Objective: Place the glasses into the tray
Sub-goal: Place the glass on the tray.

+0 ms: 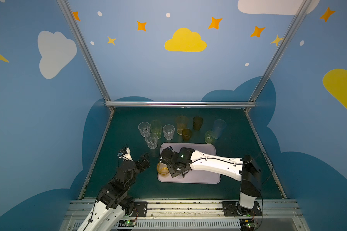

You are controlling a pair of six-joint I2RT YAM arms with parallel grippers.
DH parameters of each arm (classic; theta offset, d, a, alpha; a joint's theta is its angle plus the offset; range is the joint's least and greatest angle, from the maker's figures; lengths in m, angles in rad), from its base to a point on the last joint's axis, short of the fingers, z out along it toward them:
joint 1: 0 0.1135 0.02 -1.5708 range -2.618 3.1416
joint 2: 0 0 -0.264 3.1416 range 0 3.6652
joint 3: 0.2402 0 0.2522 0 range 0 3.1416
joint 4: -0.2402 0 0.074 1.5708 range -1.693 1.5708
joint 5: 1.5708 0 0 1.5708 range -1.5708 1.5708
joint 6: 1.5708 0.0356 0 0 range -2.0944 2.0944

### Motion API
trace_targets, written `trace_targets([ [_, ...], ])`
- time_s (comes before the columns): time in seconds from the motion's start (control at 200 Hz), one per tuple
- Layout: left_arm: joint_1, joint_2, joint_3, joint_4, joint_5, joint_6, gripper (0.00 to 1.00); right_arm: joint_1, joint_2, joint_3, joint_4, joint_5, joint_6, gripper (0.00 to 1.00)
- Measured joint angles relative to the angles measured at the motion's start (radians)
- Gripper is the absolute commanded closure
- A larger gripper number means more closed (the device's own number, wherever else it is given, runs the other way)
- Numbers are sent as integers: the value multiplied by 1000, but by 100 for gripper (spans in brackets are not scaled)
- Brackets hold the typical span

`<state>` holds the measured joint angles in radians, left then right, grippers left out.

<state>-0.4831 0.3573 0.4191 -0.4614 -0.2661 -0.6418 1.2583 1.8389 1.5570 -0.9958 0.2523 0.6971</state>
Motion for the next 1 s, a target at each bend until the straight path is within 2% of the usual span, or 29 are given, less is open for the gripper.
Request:
trace_targets([
  [0.275, 1, 79, 4, 17, 14, -3, 0, -23, -117, 0, -29, 55, 32, 23],
  [0.361, 1, 119, 18, 26, 26, -2, 0, -41, -146, -1, -39, 85, 40, 19],
  [0.636, 3, 252, 116, 79, 48, 24, 0, -139, -222, -49, -34, 136, 29, 13],
  [0.811, 24, 340, 169, 85, 48, 45, 0, -217, -352, -176, 37, 120, -11, 13],
  [1.001, 90, 452, 251, 84, 57, 58, 0, -309, -510, -335, 168, 53, -84, 12],
])
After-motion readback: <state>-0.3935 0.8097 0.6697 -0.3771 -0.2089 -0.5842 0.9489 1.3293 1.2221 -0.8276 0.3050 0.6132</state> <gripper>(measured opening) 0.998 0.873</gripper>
